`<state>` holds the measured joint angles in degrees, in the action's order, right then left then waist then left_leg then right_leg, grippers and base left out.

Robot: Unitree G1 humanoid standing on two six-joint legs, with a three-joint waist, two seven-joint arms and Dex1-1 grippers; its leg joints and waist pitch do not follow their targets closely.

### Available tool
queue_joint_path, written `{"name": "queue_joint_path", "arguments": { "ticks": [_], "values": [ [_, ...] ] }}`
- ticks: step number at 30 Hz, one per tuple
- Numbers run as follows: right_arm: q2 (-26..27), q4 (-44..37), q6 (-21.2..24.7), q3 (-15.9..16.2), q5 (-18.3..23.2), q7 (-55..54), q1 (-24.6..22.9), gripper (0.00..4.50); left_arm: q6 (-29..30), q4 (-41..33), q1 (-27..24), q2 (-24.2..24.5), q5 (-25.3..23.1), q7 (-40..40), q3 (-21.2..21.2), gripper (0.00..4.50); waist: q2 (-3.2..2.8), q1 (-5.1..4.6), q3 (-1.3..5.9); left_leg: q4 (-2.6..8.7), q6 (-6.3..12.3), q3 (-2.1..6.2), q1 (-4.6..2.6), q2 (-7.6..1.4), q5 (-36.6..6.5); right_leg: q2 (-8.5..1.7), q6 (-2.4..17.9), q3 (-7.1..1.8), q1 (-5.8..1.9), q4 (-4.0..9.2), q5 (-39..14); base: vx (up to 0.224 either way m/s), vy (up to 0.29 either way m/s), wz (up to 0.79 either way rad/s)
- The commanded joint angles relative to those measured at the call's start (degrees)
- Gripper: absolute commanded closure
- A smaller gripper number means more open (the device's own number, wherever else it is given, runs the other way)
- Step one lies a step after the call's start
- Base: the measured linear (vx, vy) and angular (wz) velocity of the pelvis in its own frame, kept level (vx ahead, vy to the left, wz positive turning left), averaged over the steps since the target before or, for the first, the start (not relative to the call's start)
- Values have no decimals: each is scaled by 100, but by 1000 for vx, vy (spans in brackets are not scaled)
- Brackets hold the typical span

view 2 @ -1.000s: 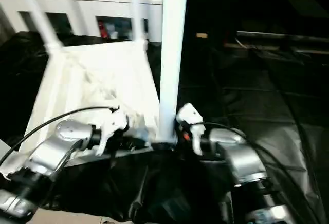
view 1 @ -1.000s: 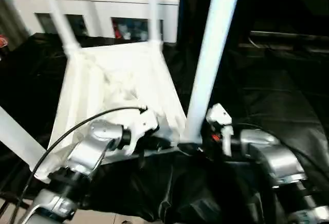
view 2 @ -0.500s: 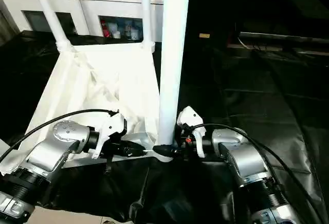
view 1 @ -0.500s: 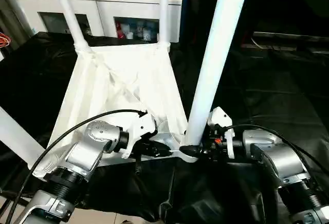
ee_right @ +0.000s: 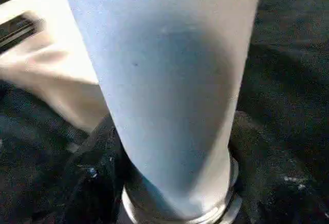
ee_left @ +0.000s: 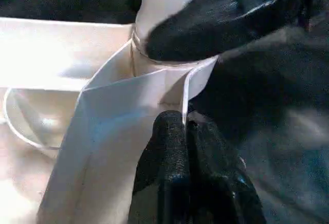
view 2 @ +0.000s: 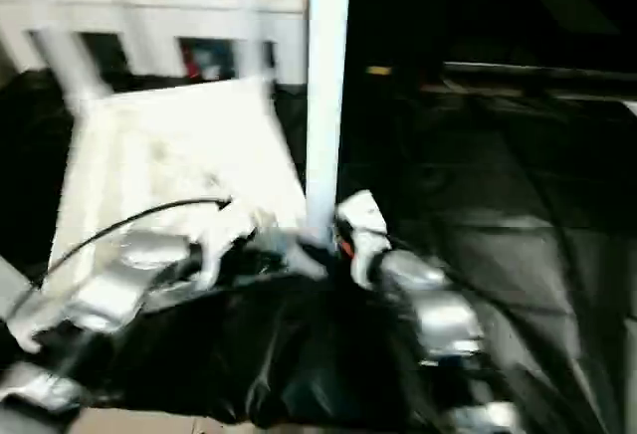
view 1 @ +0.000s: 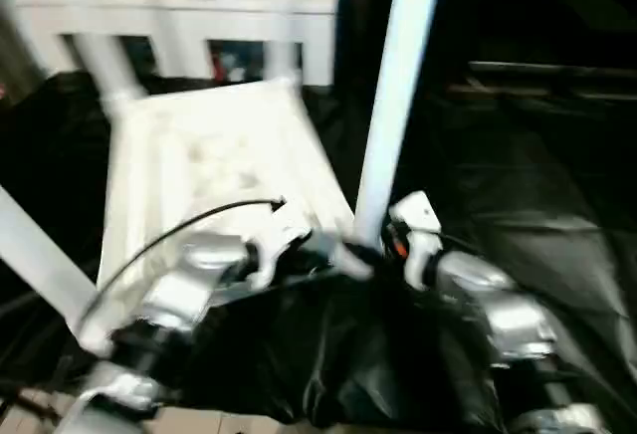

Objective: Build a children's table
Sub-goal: Rotate leg to tighten

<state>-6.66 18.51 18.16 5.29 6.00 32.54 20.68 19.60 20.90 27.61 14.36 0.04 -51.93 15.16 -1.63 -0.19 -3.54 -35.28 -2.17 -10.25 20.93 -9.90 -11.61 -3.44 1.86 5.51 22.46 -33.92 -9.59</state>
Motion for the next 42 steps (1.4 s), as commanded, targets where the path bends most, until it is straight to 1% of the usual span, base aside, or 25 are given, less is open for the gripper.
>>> {"name": "queue_joint_path", "arguments": {
  "ticks": [1, 3, 6, 7, 8, 9, 11, 13, 15, 16, 17, 19, 21, 22, 24, 25, 27, 28, 30, 31, 32, 35, 37, 38, 42],
  "values": [
    [478, 340, 211, 370, -211, -467, 51, 196, 91, -131, 316, -406, -13, 616, -92, 450, 6, -45, 349, 450, 53, 211, -73, -319, -1619, -547, 620, -306, -199, 620, -2987, 0, 0, 0],
    [839, 622, 184, 291, -343, -1059, 221, 196, 149, -94, 365, -634, -94, 903, -79, 450, -2, -103, 349, 446, 34, 218, -73, -309, -1684, -547, 654, -300, -188, 616, -2976, 0, 0, 0],
    [1071, 811, -97, 248, -330, -1208, 380, 196, 159, -52, 409, -807, -151, 1150, -82, 450, -5, -133, 375, 443, 101, 219, -36, -312, -1585, -554, 684, -309, -223, 596, -2745, 0, 0, 0],
    [1074, 778, -181, 254, -267, -1083, 395, 140, 149, -82, 397, -818, -124, 1109, -62, 450, -1, -115, 386, 439, 152, 206, -26, -312, -1483, -554, 724, -326, -231, 576, -2542, 0, 0, 0],
    [1064, 720, -199, 235, -164, -938, 393, 140, 140, -136, 370, -794, -79, 1006, -16, 450, -2, -112, 387, 439, 177, 202, -20, -316, -1429, -555, 760, -337, -234, 564, -2433, 0, 0, 0],
    [1034, 687, -169, 233, -134, -876, 385, 126, 140, -159, 353, -768, -68, 965, 0, 450, -3, -112, 392, 441, 202, 200, -9, -318, -1374, -550, 800, -341, -246, 544, -2315, 0, 0, 0],
    [953, 638, -158, 263, -142, -755, 366, 120, 137, -194, 319, -728, -52, 890, 3, 450, -11, -99, 420, 432, 294, 187, 17, -333, -1070, -545, 1026, -354, -283, 455, -1673, 0, 0, 0],
    [811, 574, -170, 306, -168, -523, 344, 91, 105, -245, 267, -659, -31, 744, -1, 450, -12, -93, 426, 425, 341, 178, 14, -338, -967, -544, 1130, -358, -289, 427, -1424, 0, 0, 0],
    [643, 513, -183, 360, -164, -269, 327, 79, 57, -293, 217, -573, 2, 590, 7, 450, -6, -77, 442, 407, 394, 165, 7, -332, -893, -542, 1179, -364, -304, 410, -1268, 0, 0, 0],
    [315, 453, -241, 496, -229, 100, 318, 71, 19, -373, 148, -417, 70, 297, 52, 450, -4, -60, 452, 400, 493, 172, 38, -334, -684, -545, 1242, -359, -329, 374, -1002, 0, 0, 0],
    [260, 443, -247, 517, -226, 179, 316, 59, -5, -381, 140, -391, 81, 246, 60, 450, -1, -54, 459, 389, 521, 167, 37, -330, -655, -539, 1259, -354, -333, 362, -945, 0, 0, 0],
    [-30, 356, -291, 596, -193, 622, 304, 59, -74, -415, 112, -256, 140, 7, 73, 450, -10, -56, 442, 389, 572, 154, 28, -338, -712, -542, 1309, -363, -314, 369, -944, 0, 0, 0],
    [-308, 211, -284, 640, -72, 1147, 281, 59, -179, -429, 98, -117, 234, -274, 65, 450, -4, -43, 422, 391, 565, 145, 16, -333, -867, -533, 1286, -360, -304, 405, -1179, 0, 0, 0],
    [-390, 154, -280, 652, -32, 1316, 264, 59, -166, -449, 87, -69, 265, -356, 61, 450, -23, -19, 410, 405, 523, 150, -6, -355, -990, -531, 1226, -363, -294, 422, -1391, 0, 0, 0],
    [-547, 55, -232, 659, 55, 1641, 241, 59, -277, -467, 74, 53, 293, -580, 92, 450, -24, -1, 408, 409, 463, 149, -30, -359, -1078, -530, 1193, -364, -273, 442, -1537, 0, 0, 0],
    [-721, -62, -198, 709, 135, 1999, 206, 59, -302, -510, 57, 167, 339, -810, 118, 450, -21, 15, 403, 415, 448, 152, -36, -363, -1086, -528, 1181, -365, -267, 447, -1578, 0, 0, 0],
    [-794, -110, -180, 744, 173, 2130, 192, 59, -302, -532, 50, 208, 354, -884, 132, 450, -25, 63, 403, 421, 439, 147, -50, -379, -1079, -528, 1177, -376, -266, 438, -1562, 0, 0, 0],
    [-892, -176, -163, 801, 222, 2321, 173, 59, -313, -538, 44, 262, 369, -978, 149, 450, -28, 94, 405, 421, 403, 139, -81, -383, -1087, -524, 1210, -380, -241, 439, -1526, 0, 0, 0],
    [-1117, -336, -83, 957, 299, 2742, 124, 59, -370, -528, 30, 383, 402, -1164, 178, 450, -34, 116, 410, 425, 400, 147, -44, -382, -996, -528, 1218, -376, -273, 408, -1436, 0, 0, 0],
    [-1117, -336, -83, 957, 299, 2742, 124, 59, -370, -528, 30, 383, 402, -1164, 178, 450, -27, 134, 418, 425, 412, 152, -38, -382, -941, -521, 1201, -371, -287, 394, -1368, 0, 0, 0],
    [-1163, -368, -73, 989, 296, 2826, 113, 82, -377, -531, 23, 409, 422, -1217, 181, 450, -33, 145, 419, 423, 424, 148, -48, -384, -934, -530, 1209, -377, -278, 401, -1350, 0, 0, 0],
    [-1315, -537, 11, 1141, 302, 3201, 40, 90, -370, -573, -14, 489, 473, -1373, 182, 450, -15, 198, 424, 412, 440, 137, -44, -385, -847, -538, 1223, -380, -278, 395, -1318, 0, 0, 0],
    [-1362, -616, 74, 1212, 342, 3335, 2, 114, -334, -622, -43, 538, 507, -1486, 215, 450, -17, 223, 420, 422, 425, 143, -41, -387, -840, -534, 1212, -377, -282, 387, -1345, 0, 0, 0],
    [-1372, -633, 79, 1225, 343, 3354, -6, 129, -328, -633, -49, 544, 514, -1505, 221, 450, -18, 224, 424, 423, 420, 148, -38, -392, -842, -541, 1213, -375, -286, 383, -1342, 0, 0, 0],
    [-1443, -723, 147, 1317, 367, 3499, -34, 149, -297, -681, -79, 589, 546, -1589, 250, 450, -6, 219, 411, 428, 376, 143, -45, -384, -954, -535, 1184, -374, -272, 411, -1519, 0, 0, 0]
  ]
}}
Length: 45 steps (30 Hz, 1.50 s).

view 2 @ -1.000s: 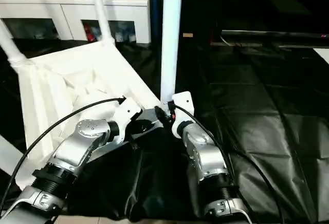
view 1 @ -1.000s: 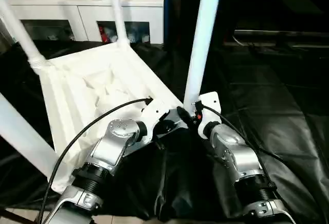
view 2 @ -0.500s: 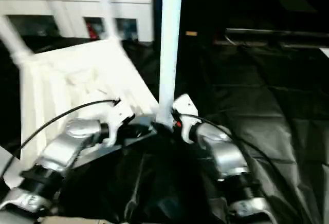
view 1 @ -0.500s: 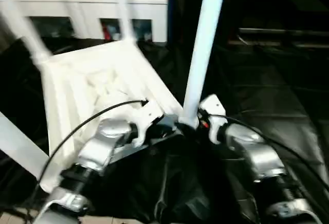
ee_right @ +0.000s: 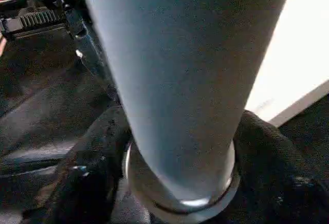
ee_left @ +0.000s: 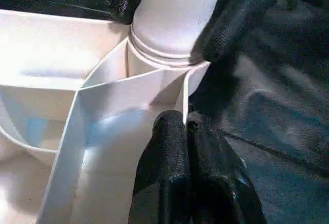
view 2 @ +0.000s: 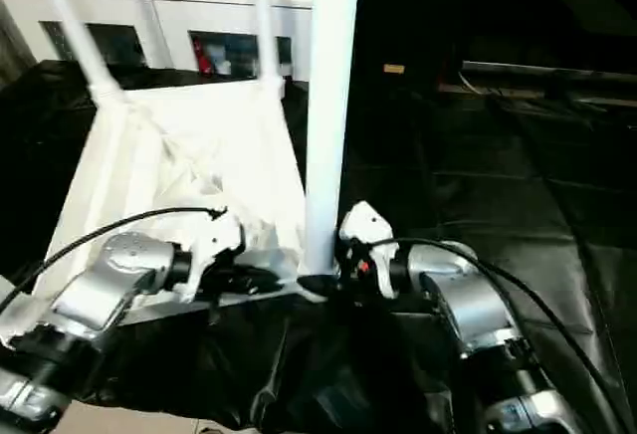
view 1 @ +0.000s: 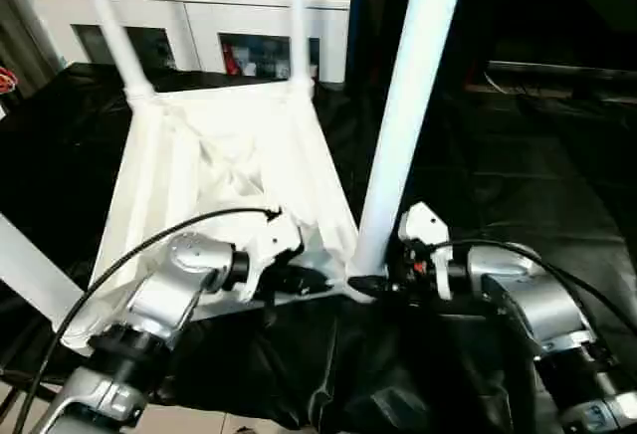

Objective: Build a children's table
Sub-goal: Rotate leg to tighten

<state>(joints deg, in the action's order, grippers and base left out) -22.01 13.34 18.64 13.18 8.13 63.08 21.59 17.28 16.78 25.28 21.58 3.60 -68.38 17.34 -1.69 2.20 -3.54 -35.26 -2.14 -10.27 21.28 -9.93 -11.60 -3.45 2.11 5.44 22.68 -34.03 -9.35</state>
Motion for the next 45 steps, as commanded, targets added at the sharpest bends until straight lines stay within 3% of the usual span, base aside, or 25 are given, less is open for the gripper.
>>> {"name": "queue_joint_path", "arguments": {
  "ticks": [1, 5, 11, 15, 16, 18, 20, 22, 23, 24, 25, 26, 27, 29, 30, 31, 32, 33, 34, 35, 38, 42, 43, 44, 45],
  "values": [
    [76, -223, 119, 547, 162, 478, -129, 159, -66, -270, 153, -124, 196, 48, 35, 450, -3, -16, 410, 427, 359, 149, -80, -383, -950, -538, 1135, -370, -297, 426, -1579, 0, 0, 0],
    [73, -265, 156, 542, 130, 538, -148, 193, -54, -270, 142, -96, 184, -51, 30, 450, -1, -12, 410, 423, 349, 150, -75, -377, -942, -545, 1085, -367, -302, 438, -1677, 0, 0, 0],
    [271, -179, 147, 455, 103, 147, -267, 203, -21, -182, 194, -263, 109, 312, -31, 450, -13, -18, 409, 424, 341, 152, -84, -380, -958, -539, 1103, -365, -298, 439, -1630, 0, 0, 0],
    [813, 327, 176, 192, -155, -1007, -216, 206, 70, 88, 333, -577, -185, 1102, -90, 450, -19, -73, 356, 454, 166, 169, -121, -366, -1378, -543, 992, -341, -268, 522, -2285, 0, 0, 0],
    [958, 424, 198, 107, -172, -1267, -193, 212, 112, 136, 358, -643, -234, 1251, -102, 450, -12, -126, 304, 461, 41, 186, -181, -338, -1812, -539, 791, -307, -226, 605, -2974, 0, 0, 0],
    [1406, 647, 266, -139, -197, -2052, -85, 217, 243, 247, 439, -861, -326, 1676, -157, 450, -11, -204, 267, 446, -71, 225, -232, -294, -2221, -548, 484, -234, -192, 714, -3741, 0, 0, 0],
    [1640, 765, 286, -249, -232, -2466, -9, 232, 322, 293, 488, -988, -342, 1869, -192, 450, -14, -319, 277, 434, -106, 281, -216, -261, -2414, -557, 209, -138, -229, 781, -4067, -52, 7, -11],
    [1903, 875, 286, -319, -314, -2938, 72, 240, 381, 336, 548, -1167, -394, 2166, -223, 450, -81, -500, 261, 460, -135, 363, -239, -297, -2860, -541, 83, 20, -247, 858, -3973, 0, 0, 0],
    [2070, 932, 317, -333, -362, -3184, 121, 240, 423, 332, 575, -1288, -406, 2301, -220, 450, -104, -526, 246, 477, -155, 389, -249, -315, -3026, -542, 67, 67, -261, 870, -3929, 0, 0, 0],
    [2270, 1009, 338, -323, -418, -3410, 191, 240, 472, 331, 610, -1447, -441, 2498, -220, 450, -150, -619, 235, 542, -220, 451, -262, -363, -3441, -524, 80, 150, -300, 854, -3660, 0, 0, 0],
    [2337, 1015, 250, -287, -448, -3436, 214, 240, 474, 317, 617, -1510, -436, 2515, -210, 450, -173, -671, 221, 633, -268, 520, -202, -423, -3815, -512, 93, 191, -397, 751, -3326, 0, 0, 0],
    [2364, 1015, 193, -268, -463, -3440, 223, 240, 472, 311, 619, -1537, -433, 2517, -206, 450, -173, -671, 221, 633, -268, 520, -202, -423, -3815, -512, 93, 191, -397, 751, -3326, 0, 0, 0],
    [2386, 1015, 150, -261, -472, -3437, 230, 240, 466, 310, 621, -1556, -431, 2520, -204, 450, -187, -712, 206, 775, -372, 544, -185, -489, -4324, -525, 180, 126, -447, 577, -2920, 0, 0, 0],
    [2437, 989, -52, -220, -501, -3333, 249, 210, 444, 301, 625, -1608, -399, 2501, -194, 450, -121, -764, 212, 595, -375, 468, -307, -319, -4089, -643, 193, 114, -285, 792, -3574, 0, 0, 0],
    [2430, 976, -43, -222, -490, -3302, 246, 192, 444, 281, 617, -1595, -384, 2464, -180, 450, -97, -781, 219, 413, -242, 416, -336, -205, -3501, -742, 49, 180, -238, 972, -4227, 0, 0, 0],
    [2408, 949, -2, -240, -460, -3269, 236, 180, 432, 246, 597, -1564, -370, 2409, -167, 450, -104, -777, 216, 352, -132, 397, -292, -173, -3051, -762, -86, 237, -268, 1056, -4476, 0, 0, 0],
    [2363, 920, 20, -253, -419, -3186, 229, 178, 406, 229, 581, -1527, -356, 2354, -163, 450, -97, -783, 214, 350, -99, 391, -276, -175, -2962, -744, -129, 276, -273, 1072, -4459, 0, 0, 0],
    [2293, 883, 41, -270, -388, -3103, 220, 178, 397, 206, 557, -1470, -335, 2270, -161, 450, -105, -801, 214, 367, -89, 403, -256, -194, -2959, -729, -163, 329, -299, 1064, -4390, 0, 0, 0],
    [2185, 853, 50, -308, -371, -3012, 222, 158, 366, 172, 518, -1377, -332, 2157, -159, 450, -144, -822, 225, 443, -129, 465, -221, -280, -3158, -712, -174, 354, -348, 997, -4093, 0, 0, 0],
    [2091, 834, 42, -320, -368, -2913, 229, 144, 339, 141, 486, -1311, -319, 2057, -164, 450, -159, -850, 234, 524, -173, 506, -194, -350, -3378, -690, -79, 307, -366, 904, -3688, 0, 0, 0],
    [1778, 803, -44, -277, -402, -2583, 250, 123, 296, 52, 413, -1114, -250, 1745, -144, 450, -147, -877, 259, 555, -180, 499, -137, -352, -3289, -744, 234, 179, -368, 807, -3213, 0, 0, 0],
    [1369, 636, -72, -177, -292, -1882, 202, 123, 236, -59, 335, -865, -151, 1322, -105, 450, -128, -813, 315, 542, 75, 449, -11, -361, -2532, -758, 528, 50, -427, 706, -2631, 0, 0, 0],
    [1129, 488, -48, -96, -201, -1436, 152, 123, 186, -81, 312, -740, -112, 1093, -100, 450, -123, -748, 385, 498, 243, 392, 1, -370, -1893, -753, 767, -24, -421, 633, -1934, 0, 0, 0],
    [1129, 488, -48, -96, -201, -1436, 152, 123, 186, -81, 312, -740, -112, 1093, -100, 450, -107, -706, 402, 486, 337, 372, 14, -369, -1653, -732, 864, -41, -419, 582, -1635, 0, 0, 0],
    [973, 383, -20, -33, -134, -1127, 111, 123, 166, -91, 303, -663, -89, 952, -97, 450, -89, -641, 391, 463, 501, 300, -25, -364, -1382, -699, 1047, -78, -354, 553, -1342, 52, -35, 17]
  ]
}}
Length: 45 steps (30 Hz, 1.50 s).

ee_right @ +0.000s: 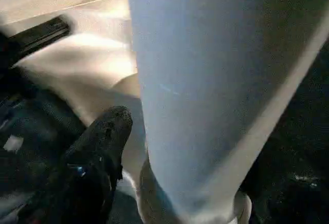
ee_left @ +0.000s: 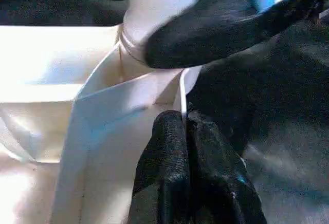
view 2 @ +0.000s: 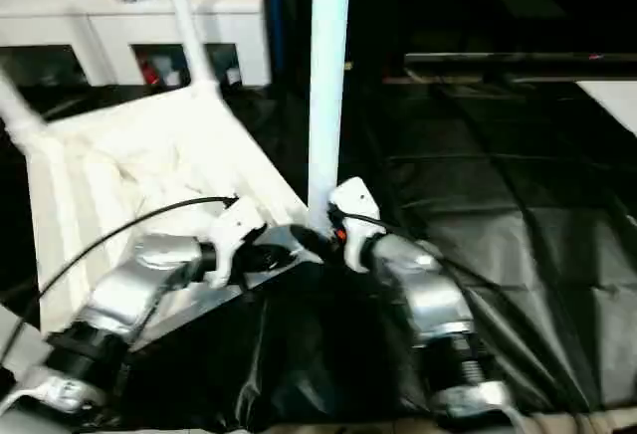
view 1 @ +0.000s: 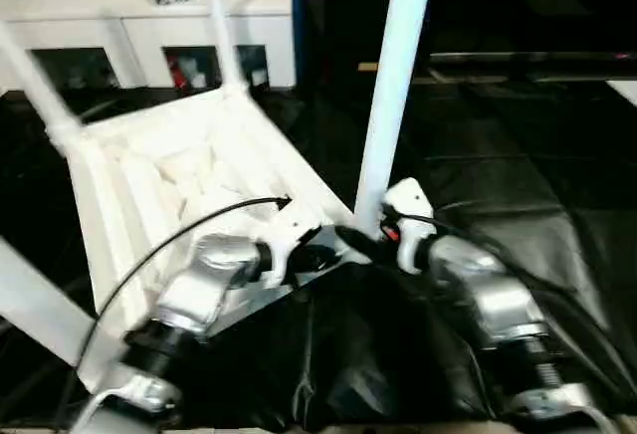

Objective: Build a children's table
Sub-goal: Rotate leg to tighten

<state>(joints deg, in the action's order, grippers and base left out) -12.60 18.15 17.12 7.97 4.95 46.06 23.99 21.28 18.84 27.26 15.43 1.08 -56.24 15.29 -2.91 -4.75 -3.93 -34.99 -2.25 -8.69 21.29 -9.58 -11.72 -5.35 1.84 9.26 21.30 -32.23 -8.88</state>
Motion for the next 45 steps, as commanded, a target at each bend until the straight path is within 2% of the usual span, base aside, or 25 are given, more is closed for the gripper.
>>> {"name": "queue_joint_path", "arguments": {
  "ticks": [1, 2, 3, 4, 5, 6, 10, 11, 12, 13, 18, 25, 27, 28, 29, 33, 34, 36, 37, 38, 39, 40, 43, 44, 45],
  "values": [
    [-108, -191, 167, 545, 233, 857, -168, 123, -257, -303, 100, 25, 181, -380, 115, 450, 45, 94, 430, 419, 570, 111, -36, -381, -1293, -496, 1101, -474, -204, 367, -1415, 0, 0, 0],
    [-122, -201, 171, 551, 238, 885, -172, 123, -259, -303, 100, 33, 183, -391, 116, 450, 67, 172, 440, 395, 646, 77, -21, -381, -1110, -482, 1170, -519, -217, 309, -1377, 0, 0, 0],
    [-242, -273, 181, 601, 282, 1124, -206, 123, -266, -321, 91, 107, 226, -517, 131, 450, 51, 248, 463, 380, 739, 56, 6, -394, -796, -483, 1233, -536, -234, 243, -1137, 0, 0, 0],
    [-357, -355, 196, 659, 328, 1354, -241, 123, -289, -339, 80, 184, 258, -640, 150, 450, 39, 325, 485, 375, 809, 39, -16, -416, -577, -456, 1272, -529, -226, 198, -885, 0, 0, 0],
    [-439, -408, 202, 701, 365, 1520, -262, 123, -308, -353, 73, 245, 292, -726, 170, 450, 41, 343, 483, 381, 843, 39, -10, -425, -517, -446, 1294, -529, -235, 172, -773, 0, 0, 0],
    [-540, -490, 223, 775, 420, 1737, -297, 138, -322, -377, 57, 318, 336, -848, 189, 450, 32, 406, 485, 382, 875, 35, -21, -439, -460, -443, 1315, -533, -233, 152, -664, 0, 0, 0],
    [-702, -664, 350, 967, 500, 2143, -371, 151, -323, -388, 46, 413, 357, -1010, 192, 450, 33, 494, 465, 406, 732, 23, -47, -448, -664, -434, 1301, -538, -236, 178, -925, 0, 0, 0],
    [-715, -684, 372, 991, 508, 2184, -380, 166, -320, -389, 48, 423, 361, -1029, 192, 450, 33, 530, 454, 416, 641, 8, -79, -451, -814, -435, 1259, -554, -213, 203, -1124, 0, 0, 0],
    [-738, -715, 377, 1036, 505, 2240, -393, 173, -322, -388, 52, 436, 366, -1054, 191, 450, 44, 535, 447, 422, 601, 3, -82, -448, -870, -433, 1250, -560, -207, 211, -1204, 0, 0, 0],
    [-755, -736, 370, 1071, 492, 2268, -401, 178, -318, -388, 56, 445, 372, -1078, 190, 450, 59, 549, 438, 436, 473, 1, -86, -444, -1021, -436, 1192, -576, -207, 232, -1454, 0, 0, 0],
    [-784, -776, 306, 1139, 462, 2338, -426, 218, -334, -367, 75, 485, 403, -1129, 208, 450, 80, 544, 427, 442, 351, -12, -94, -420, -1150, -426, 1098, -634, -180, 259, -1844, 0, 0, 0],
    [-698, -763, 235, 1096, 422, 2146, -466, 245, -375, -286, 102, 414, 321, -909, 144, 450, 97, 540, 440, 426, 399, -17, -67, -403, -1061, -422, 1073, -635, -190, 259, -1839, 0, 0, 0],
    [-407, -619, 166, 925, 358, 1614, -529, 247, -316, -172, 173, 226, 208, -449, 47, 450, 114, 537, 432, 425, 403, -21, -68, -402, -1073, -419, 1051, -634, -179, 272, -1906, 0, 0, 0],
    [-207, -503, 125, 809, 306, 1224, -549, 248, -256, -117, 222, 111, 143, -161, -5, 450, 103, 533, 426, 429, 355, -23, -82, -405, -1106, -421, 1037, -638, -153, 291, -1989, 0, 0, 0],
    [-207, -503, 125, 809, 306, 1224, -549, 248, -256, -117, 222, 111, 143, -161, -5, 450, 101, 511, 418, 437, 281, -13, -84, -401, -1209, -415, 1010, -626, -150, 296, -2154, 0, 0, 0],
    [414, -174, 113, 537, 123, 30, -540, 252, -33, -15, 369, -252, 0, 641, -137, 450, 125, 428, 386, 460, 124, 24, -75, -382, -1598, -427, 802, -587, -151, 368, -2780, 0, 0, 0],
    [606, -111, 136, 503, 64, -284, -531, 252, 35, -11, 403, -362, -41, 860, -165, 450, 132, 373, 387, 453, 71, 42, -88, -371, -1749, -435, 658, -577, -137, 405, -3043, 0, 0, 0],
    [823, -29, 171, 467, -2, -640, -504, 252, 101, -1, 442, -481, -79, 1088, -201, 450, 141, 315, 382, 450, 99, 53, -65, -354, -1837, -434, 562, -561, -138, 439, -3212, 0, 0, 0],
    [1056, 63, 258, 421, -67, -1028, -467, 253, 164, -19, 465, -578, -110, 1240, -210, 450, 121, 277, 373, 450, 77, 56, -68, -347, -1890, -435, 524, -552, -103, 460, -3340, 0, 0, 0],
    [1056, 63, 258, 421, -67, -1028, -467, 253, 164, -19, 465, -578, -110, 1240, -210, 450, 128, 264, 372, 449, 55, 68, -69, -344, -1934, -434, 483, -538, -104, 474, -3420, 0, 0, 0],
    [1237, 163, 312, 373, -115, -1313, -417, 253, 196, -34, 477, -655, -156, 1369, -223, 450, 129, 246, 385, 443, 65, 76, -84, -336, -1981, -439, 435, -535, -108, 491, -3456, 0, 0, 0],
    [1391, 248, 322, 345, -123, -1483, -363, 253, 207, -79, 470, -717, -170, 1403, -209, 450, 127, 198, 377, 454, 71, 82, -75, -344, -1993, -432, 474, -545, -87, 486, -3361, 0, 0, 0],
    [1614, 350, 203, 362, -128, -1533, -281, 253, 205, -156, 444, -814, -157, 1378, -161, 450, 115, 137, 388, 463, 83, 97, -63, -349, -2083, -431, 499, -531, -107, 477, -3256, 0, 0, 0],
    [1620, 335, 173, 357, -112, -1476, -281, 197, 166, -158, 430, -799, -150, 1322, -138, 450, 111, 121, 392, 468, 111, 96, -57, -352, -2078, -433, 534, -540, -111, 470, -3131, 0, 0, 0],
    [1609, 315, 178, 325, -60, -1400, -281, 183, 104, -161, 411, -768, -135, 1243, -117, 450, 109, 118, 395, 472, 123, 94, -56, -358, -2063, -433, 558, -547, -111, 464, -3055, 0, 0, 0]
  ]
}}
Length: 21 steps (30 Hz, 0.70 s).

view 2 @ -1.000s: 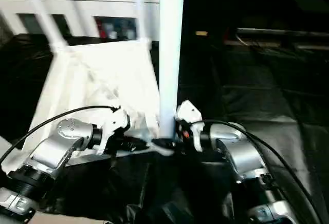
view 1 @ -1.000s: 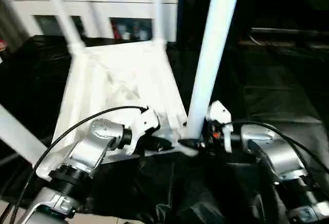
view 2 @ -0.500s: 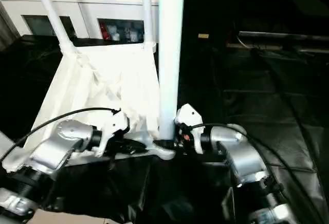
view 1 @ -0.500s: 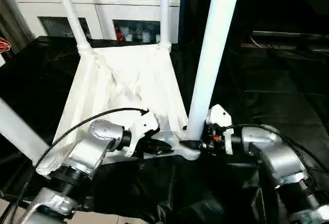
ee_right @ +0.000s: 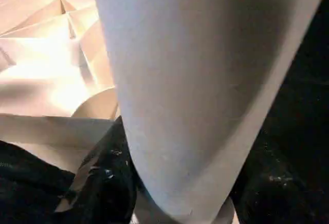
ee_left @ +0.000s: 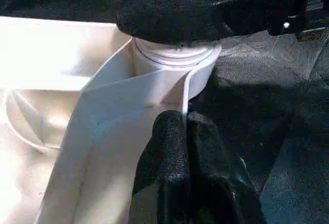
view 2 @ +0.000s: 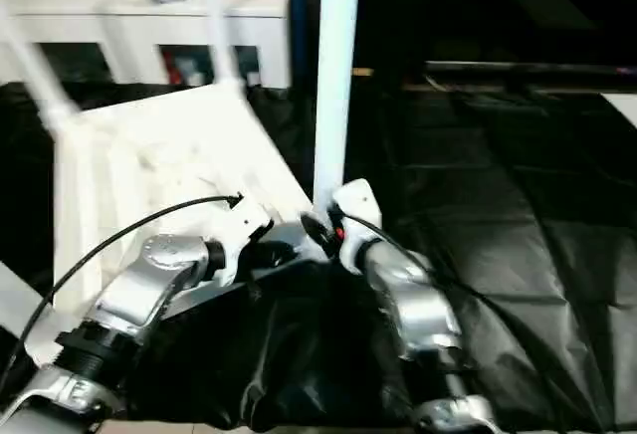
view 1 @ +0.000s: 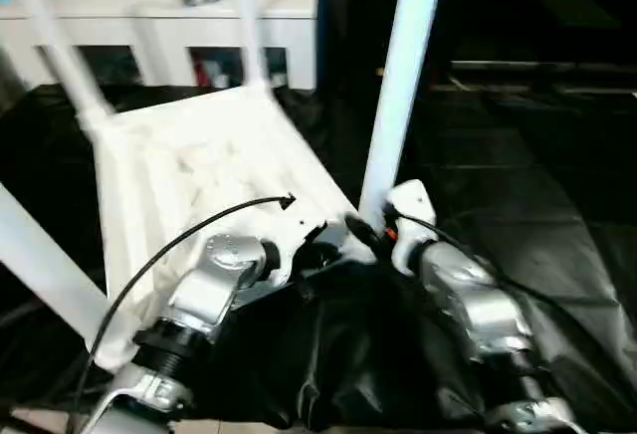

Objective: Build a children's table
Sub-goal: Rotate leg to tighten

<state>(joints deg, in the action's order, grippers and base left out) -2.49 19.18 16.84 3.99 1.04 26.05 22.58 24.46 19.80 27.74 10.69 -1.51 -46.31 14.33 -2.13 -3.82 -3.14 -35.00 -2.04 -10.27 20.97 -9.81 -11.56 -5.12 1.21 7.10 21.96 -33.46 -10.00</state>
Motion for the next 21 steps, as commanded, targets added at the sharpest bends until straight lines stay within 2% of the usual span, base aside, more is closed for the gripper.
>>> {"name": "queue_joint_path", "arguments": {
  "ticks": [1, 3, 5, 8, 10, 11, 13, 17, 18, 19, 21],
  "values": [
    [582, 193, 227, 689, 372, 644, -138, 183, -278, -267, 340, -259, 149, 175, 5, 450, 34, 6, 324, 488, 147, 251, 0, -347, -1985, -451, 731, -348, -195, 552, -2650, 0, 0, 0],
    [498, 167, 211, 705, 381, 763, -137, 176, -308, -287, 317, -206, 171, 87, 19, 450, 29, -1, 330, 494, 165, 246, 4, -355, -1940, -449, 818, -354, -206, 525, -2470, 0, 0, 0],
    [323, 140, 179, 695, 396, 975, -112, 144, -428, -314, 273, -85, 230, -137, 53, 450, 29, -11, 334, 490, 213, 236, 29, -349, -1844, -455, 907, -365, -231, 502, -2281, 0, 0, 0],
    [-95, 72, 93, 777, 339, 1453, -70, 123, -621, -382, 173, 136, 316, -565, 123, 450, 28, 4, 350, 471, 301, 215, 35, -351, -1699, -457, 973, -382, -249, 480, -2093, 0, 0, 0],
    [-265, 30, 78, 818, 352, 1694, -70, 123, -672, -409, 139, 209, 348, -716, 141, 450, 27, 27, 358, 460, 356, 203, 41, -353, -1536, -456, 1063, -385, -261, 455, -1900, 0, 0, 0],
    [-406, 3, 71, 848, 372, 1910, -65, 123, -708, -431, 114, 262, 386, -865, 150, 450, 18, 52, 369, 456, 404, 195, 29, -363, -1363, -456, 1159, -390, -263, 433, -1702, 0, 0, 0],
    [-814, -129, 105, 941, 468, 2563, -101, 123, -753, -508, 46, 431, 467, -1242, 206, 450, 17, 102, 381, 442, 491, 179, 13, -374, -1219, -443, 1227, -396, -272, 404, -1450, 0, 0, 0],
    [-1157, -242, 118, 1023, 552, 3116, -152, 123, -796, -537, 11, 577, 502, -1501, 255, 450, 4, 227, 400, 427, 641, 153, -12, -396, -854, -427, 1413, -408, -263, 331, -883, 0, 0, 0],
    [-1280, -272, 84, 1056, 562, 3328, -171, 123, -847, -523, -2, 649, 526, -1641, 286, 450, 7, 282, 394, 429, 627, 145, -23, -393, -917, -429, 1413, -409, -263, 340, -955, 0, 0, 0],
    [-1430, -306, 27, 1104, 568, 3601, -193, 148, -931, -494, -15, 736, 556, -1825, 320, 450, -5, 337, 391, 439, 574, 145, -49, -398, -1004, -426, 1394, -407, -258, 347, -1061, 0, 0, 0],
    [-1535, -355, 30, 1160, 596, 3832, -218, 155, -922, -517, -27, 808, 613, -2010, 353, 450, -6, 373, 377, 456, 488, 138, -64, -410, -1134, -419, 1376, -418, -243, 356, -1176, 0, 0, 0]
  ]
}}
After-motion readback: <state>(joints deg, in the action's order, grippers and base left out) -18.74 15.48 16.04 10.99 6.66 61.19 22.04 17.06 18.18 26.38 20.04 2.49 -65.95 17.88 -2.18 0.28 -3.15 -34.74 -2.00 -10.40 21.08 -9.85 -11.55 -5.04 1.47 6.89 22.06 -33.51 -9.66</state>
